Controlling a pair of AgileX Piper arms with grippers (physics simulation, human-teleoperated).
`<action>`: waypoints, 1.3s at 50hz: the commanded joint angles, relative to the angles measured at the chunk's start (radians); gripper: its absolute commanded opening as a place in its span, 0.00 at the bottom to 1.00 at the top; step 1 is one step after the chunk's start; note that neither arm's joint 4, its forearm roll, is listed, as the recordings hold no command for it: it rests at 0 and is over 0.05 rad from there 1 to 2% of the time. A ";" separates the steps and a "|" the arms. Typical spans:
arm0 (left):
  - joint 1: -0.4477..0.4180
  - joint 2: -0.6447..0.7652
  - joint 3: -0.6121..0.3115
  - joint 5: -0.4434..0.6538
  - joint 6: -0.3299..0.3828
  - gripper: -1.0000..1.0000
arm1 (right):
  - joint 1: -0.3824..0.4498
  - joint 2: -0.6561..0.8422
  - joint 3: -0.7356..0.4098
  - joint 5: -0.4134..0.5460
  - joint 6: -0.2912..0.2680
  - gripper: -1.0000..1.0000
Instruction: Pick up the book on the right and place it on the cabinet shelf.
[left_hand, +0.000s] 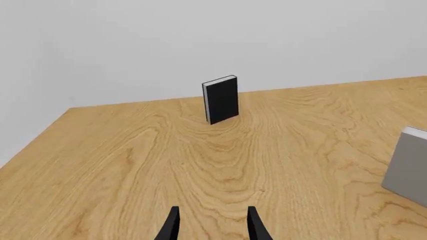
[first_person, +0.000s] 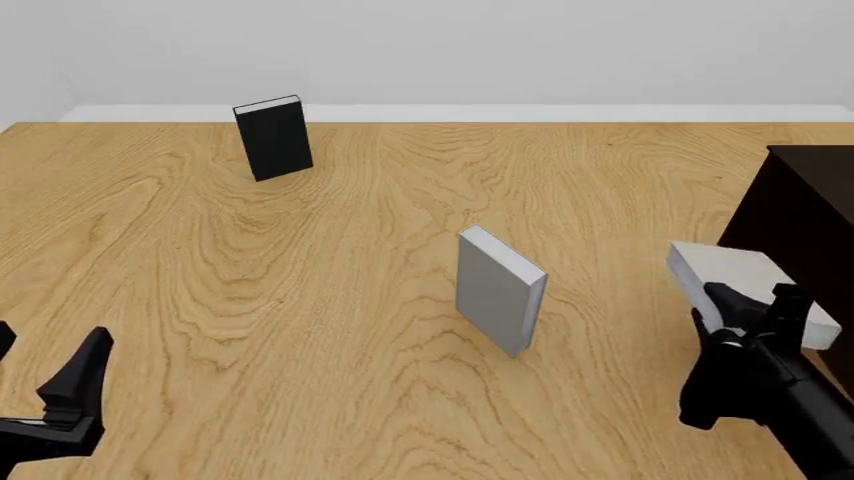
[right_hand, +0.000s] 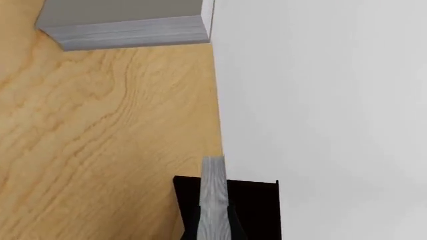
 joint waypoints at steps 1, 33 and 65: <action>-0.006 0.016 0.000 -0.015 -0.005 1.00 | -0.028 -0.030 0.003 0.006 -0.027 0.00; -0.013 0.010 0.000 0.004 0.004 1.00 | -0.111 0.013 0.025 -0.069 -0.035 0.00; -0.008 0.016 0.000 0.002 0.012 1.00 | -0.183 0.015 -0.037 -0.014 -0.032 0.00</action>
